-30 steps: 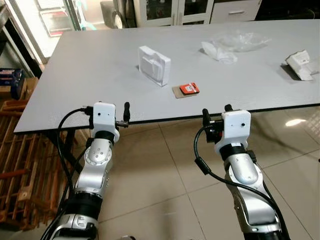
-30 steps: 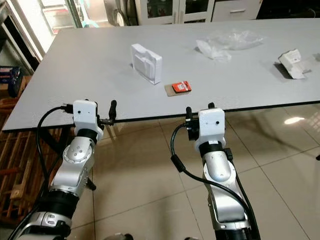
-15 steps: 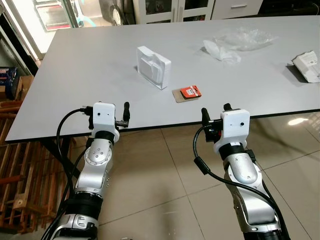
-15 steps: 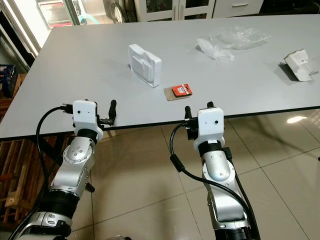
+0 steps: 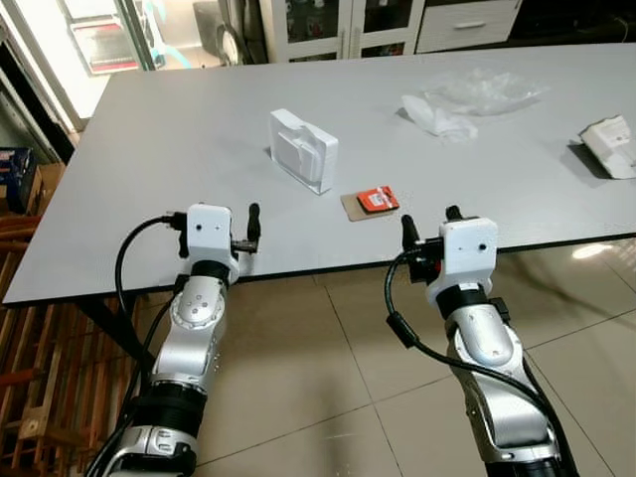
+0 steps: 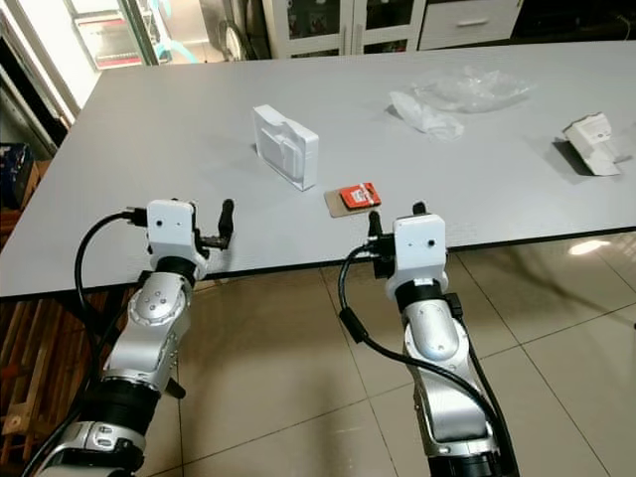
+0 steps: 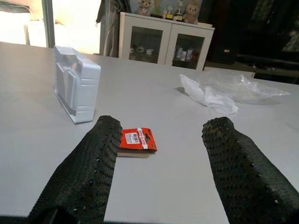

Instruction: Picking trash to rubbish bin

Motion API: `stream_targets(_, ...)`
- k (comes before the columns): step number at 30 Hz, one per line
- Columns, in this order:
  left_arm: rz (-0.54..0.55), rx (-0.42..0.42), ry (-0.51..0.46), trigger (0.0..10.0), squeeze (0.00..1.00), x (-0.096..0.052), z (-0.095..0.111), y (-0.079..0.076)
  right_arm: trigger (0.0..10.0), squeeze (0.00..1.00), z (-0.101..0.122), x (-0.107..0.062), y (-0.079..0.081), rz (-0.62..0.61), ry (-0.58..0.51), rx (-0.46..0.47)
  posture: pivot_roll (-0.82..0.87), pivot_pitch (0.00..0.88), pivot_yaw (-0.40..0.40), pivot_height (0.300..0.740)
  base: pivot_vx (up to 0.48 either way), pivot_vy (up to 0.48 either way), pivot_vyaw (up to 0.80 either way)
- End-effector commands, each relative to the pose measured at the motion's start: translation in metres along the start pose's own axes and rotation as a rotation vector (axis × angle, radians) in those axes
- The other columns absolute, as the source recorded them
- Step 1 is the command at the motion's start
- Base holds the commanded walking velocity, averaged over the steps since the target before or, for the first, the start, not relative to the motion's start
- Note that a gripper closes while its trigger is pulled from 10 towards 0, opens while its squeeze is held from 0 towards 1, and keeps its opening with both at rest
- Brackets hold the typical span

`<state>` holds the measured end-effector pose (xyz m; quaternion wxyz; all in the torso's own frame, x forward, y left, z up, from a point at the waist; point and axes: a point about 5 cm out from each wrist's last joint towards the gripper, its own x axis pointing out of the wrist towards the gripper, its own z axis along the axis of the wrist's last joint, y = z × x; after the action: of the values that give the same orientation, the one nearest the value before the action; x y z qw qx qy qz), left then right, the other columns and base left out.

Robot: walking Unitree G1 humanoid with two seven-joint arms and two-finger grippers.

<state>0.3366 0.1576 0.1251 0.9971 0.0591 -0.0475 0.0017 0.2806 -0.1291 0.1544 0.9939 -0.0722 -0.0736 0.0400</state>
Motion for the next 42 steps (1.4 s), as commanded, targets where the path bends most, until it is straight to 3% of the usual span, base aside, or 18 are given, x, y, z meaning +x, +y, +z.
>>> stream_targets(1, 0.006, -0.005, 0.009, 10.0, 0.0, -0.001, -0.002, -0.001, 10.0, 0.0, 0.002, -0.001, -0.002, -0.002, -0.007, -0.004, -0.09, 0.076, 0.021, 0.74, 0.48, 0.0, 0.0)
stream_targets(12, 0.012, -0.008, 0.009, 10.0, 0.0, -0.001, -0.002, 0.0, 10.0, 0.0, 0.002, -0.002, -0.001, 0.0, -0.007, -0.004, -0.09, 0.079, 0.024, 0.74, 0.476, 0.0, 0.0)
stream_targets(31, 0.024, 0.004, 0.023, 10.0, 0.0, -0.005, -0.005, 0.002, 10.0, 0.0, 0.006, 0.005, 0.007, 0.113, -0.023, -0.002, -0.08, 0.098, 0.022, 0.74, 0.0, 0.0, 0.0)
stream_targets(42, 0.041, 0.035, 0.017, 10.0, 0.0, -0.019, -0.002, 0.019, 10.0, 0.0, 0.004, 0.016, 0.004, 0.115, -0.015, 0.024, 0.01, 0.148, 0.032, 0.74, 0.0, 0.0, 0.0)
